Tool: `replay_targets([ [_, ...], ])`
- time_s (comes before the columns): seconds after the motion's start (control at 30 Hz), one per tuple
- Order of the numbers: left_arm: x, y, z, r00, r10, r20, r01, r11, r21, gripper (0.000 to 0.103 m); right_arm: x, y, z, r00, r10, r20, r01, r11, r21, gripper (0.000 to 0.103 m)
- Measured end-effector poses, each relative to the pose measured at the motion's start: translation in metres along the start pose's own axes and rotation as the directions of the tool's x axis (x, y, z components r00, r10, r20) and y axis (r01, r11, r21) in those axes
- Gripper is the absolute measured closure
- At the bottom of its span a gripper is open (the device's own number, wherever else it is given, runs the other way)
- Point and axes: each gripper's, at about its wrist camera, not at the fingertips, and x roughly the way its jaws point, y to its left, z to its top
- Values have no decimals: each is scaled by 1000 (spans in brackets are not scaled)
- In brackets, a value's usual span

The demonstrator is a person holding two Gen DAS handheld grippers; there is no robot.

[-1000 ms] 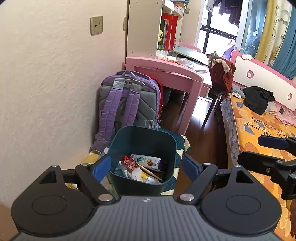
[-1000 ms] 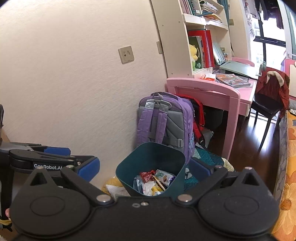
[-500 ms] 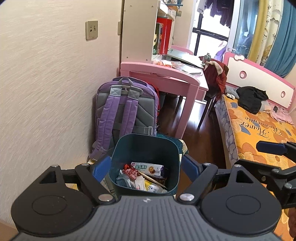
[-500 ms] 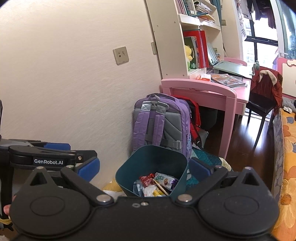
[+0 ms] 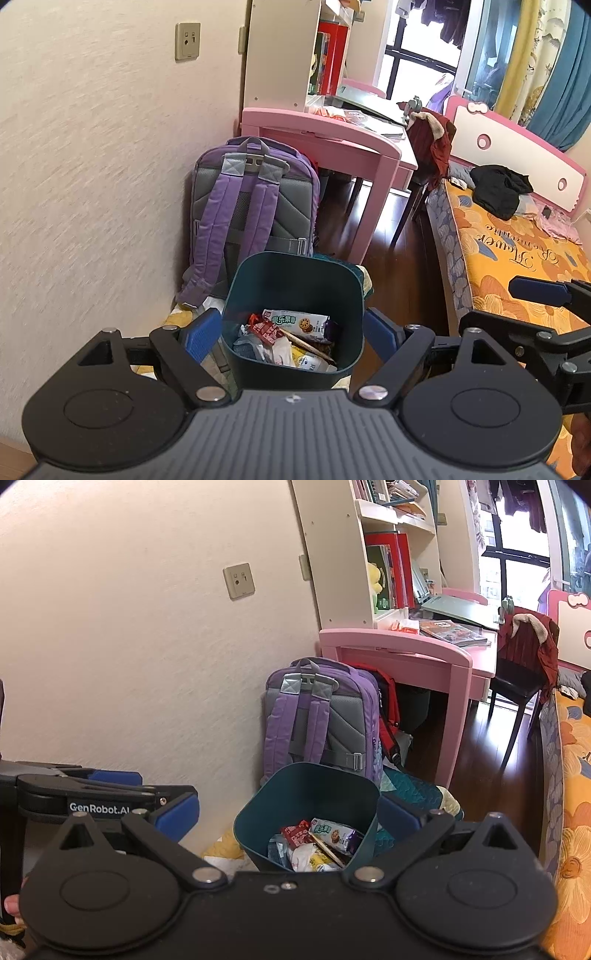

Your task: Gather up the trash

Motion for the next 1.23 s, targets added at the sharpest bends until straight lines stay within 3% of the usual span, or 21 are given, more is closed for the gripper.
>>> replay_targets([
  [1.23,-3,-2,-6,999,-38,2,38,999,18,19,6,-9,-6,998,-26,-50,28,998,52,0],
])
